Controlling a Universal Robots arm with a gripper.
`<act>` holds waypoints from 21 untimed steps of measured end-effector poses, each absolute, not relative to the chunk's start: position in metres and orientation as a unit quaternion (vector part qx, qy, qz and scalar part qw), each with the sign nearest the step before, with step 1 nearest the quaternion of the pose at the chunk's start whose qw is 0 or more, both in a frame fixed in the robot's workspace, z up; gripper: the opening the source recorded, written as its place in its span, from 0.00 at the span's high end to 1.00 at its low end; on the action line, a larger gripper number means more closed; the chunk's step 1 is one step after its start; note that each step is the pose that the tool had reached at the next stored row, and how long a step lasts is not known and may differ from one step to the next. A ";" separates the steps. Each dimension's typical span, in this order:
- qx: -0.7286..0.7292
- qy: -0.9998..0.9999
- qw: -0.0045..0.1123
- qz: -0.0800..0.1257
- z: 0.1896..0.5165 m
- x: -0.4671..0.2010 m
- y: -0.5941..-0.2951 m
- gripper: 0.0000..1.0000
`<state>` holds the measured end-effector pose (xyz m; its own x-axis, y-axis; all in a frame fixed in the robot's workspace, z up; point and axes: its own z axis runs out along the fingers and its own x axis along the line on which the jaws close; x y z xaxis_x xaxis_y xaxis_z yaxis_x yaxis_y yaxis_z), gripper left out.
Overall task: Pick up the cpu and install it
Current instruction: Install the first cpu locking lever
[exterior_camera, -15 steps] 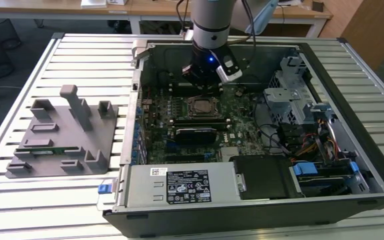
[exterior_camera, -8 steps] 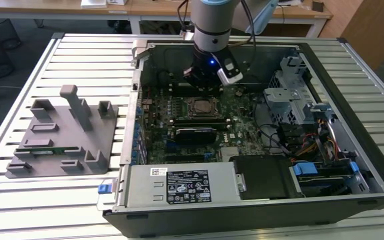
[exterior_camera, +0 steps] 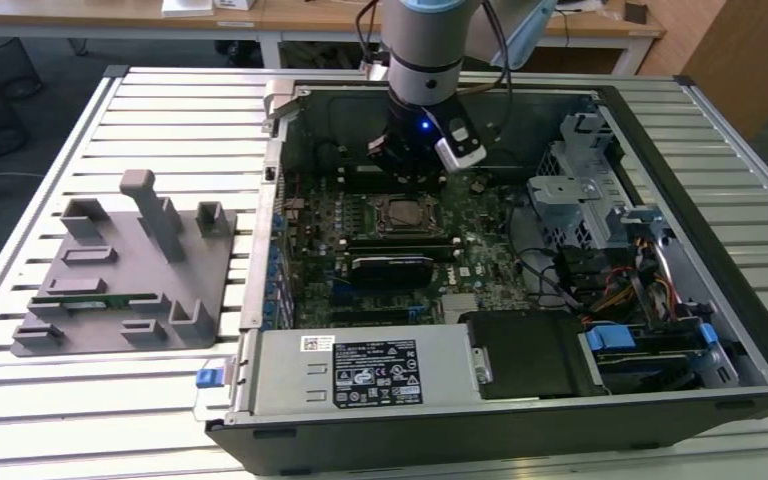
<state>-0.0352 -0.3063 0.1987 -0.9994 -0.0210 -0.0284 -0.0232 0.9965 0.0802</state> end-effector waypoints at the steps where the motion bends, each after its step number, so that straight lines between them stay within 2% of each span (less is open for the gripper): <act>1: -0.011 0.999 0.014 0.040 0.200 -0.035 -0.306 0.89; 21: -0.011 0.999 0.012 0.034 0.201 -0.029 -0.306 0.89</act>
<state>-0.0293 -0.3063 0.2014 -0.9995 -0.0213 -0.0242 -0.0229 0.9974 0.0687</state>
